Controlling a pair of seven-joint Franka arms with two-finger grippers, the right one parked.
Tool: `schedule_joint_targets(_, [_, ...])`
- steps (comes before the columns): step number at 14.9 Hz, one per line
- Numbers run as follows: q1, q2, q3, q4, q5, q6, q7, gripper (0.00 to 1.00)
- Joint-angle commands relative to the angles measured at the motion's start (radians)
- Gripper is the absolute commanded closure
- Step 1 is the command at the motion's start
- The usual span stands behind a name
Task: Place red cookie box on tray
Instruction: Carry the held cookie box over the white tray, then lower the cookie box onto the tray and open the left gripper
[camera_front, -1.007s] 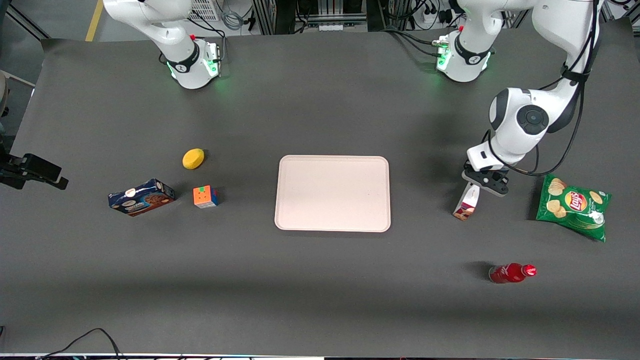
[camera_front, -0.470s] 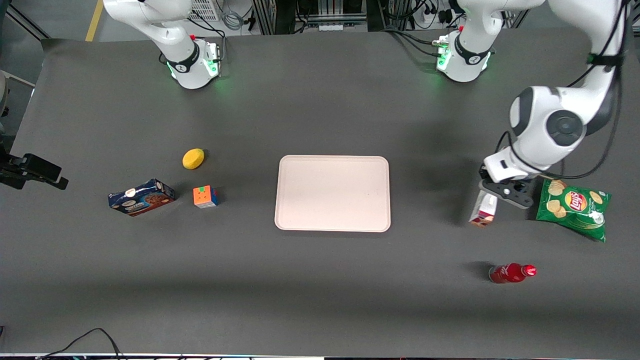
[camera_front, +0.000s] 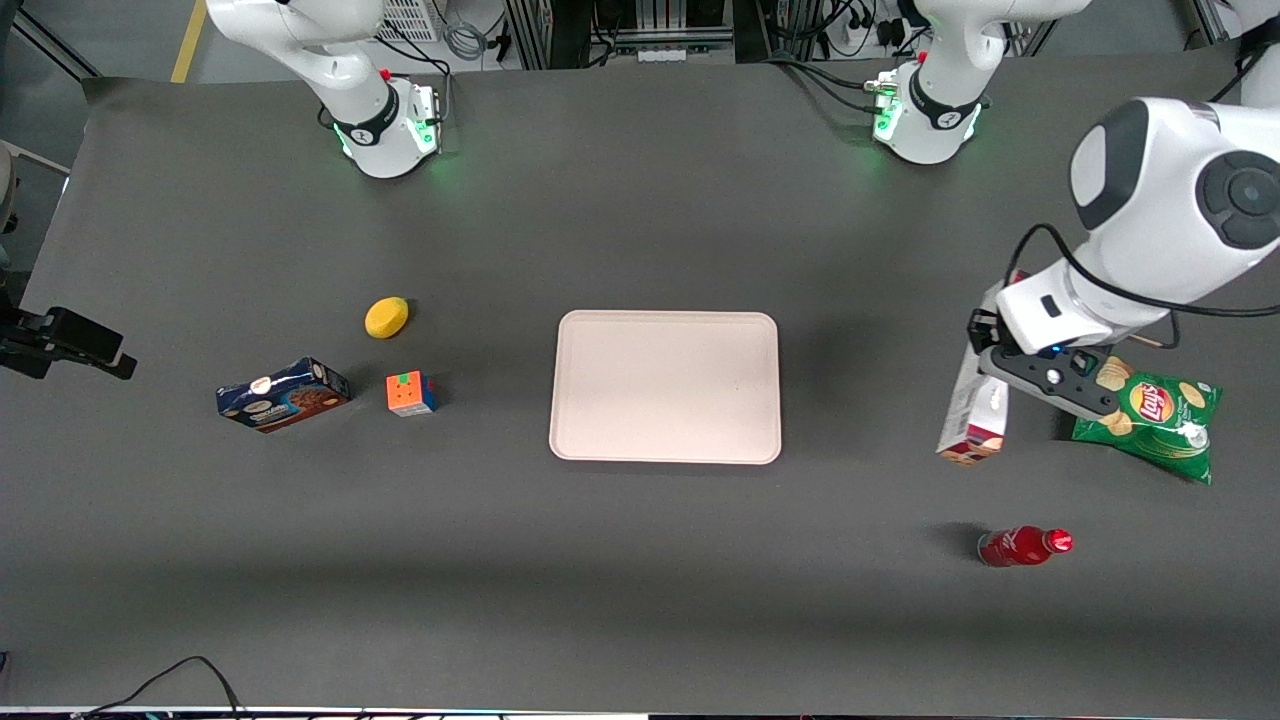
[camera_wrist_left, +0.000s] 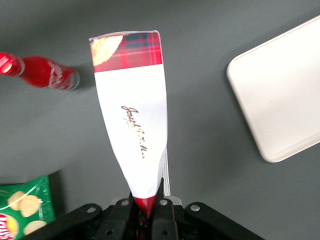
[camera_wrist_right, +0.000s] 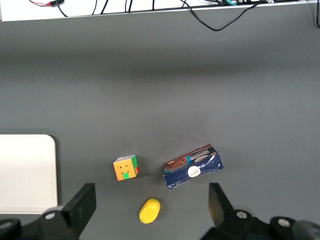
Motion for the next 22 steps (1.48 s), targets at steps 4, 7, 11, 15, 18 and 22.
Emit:
schedule_joint_targets(4, [-0.046, 0.102, -0.189, 0.118, -0.007, -0.03, -0.309, 1.0])
schedule_joint_targets(7, [-0.089, 0.185, -0.245, 0.116, 0.064, 0.08, -0.42, 1.0])
schedule_joint_targets(11, [-0.172, 0.306, -0.256, 0.087, 0.147, 0.223, -0.608, 1.0])
schedule_joint_targets(15, [-0.236, 0.417, -0.246, 0.075, 0.28, 0.332, -0.77, 1.0])
schedule_joint_targets(18, [-0.256, 0.451, -0.24, 0.056, 0.299, 0.355, -0.807, 1.0])
schedule_joint_targets(22, [-0.27, 0.454, -0.199, 0.015, 0.3, 0.424, -0.805, 1.0])
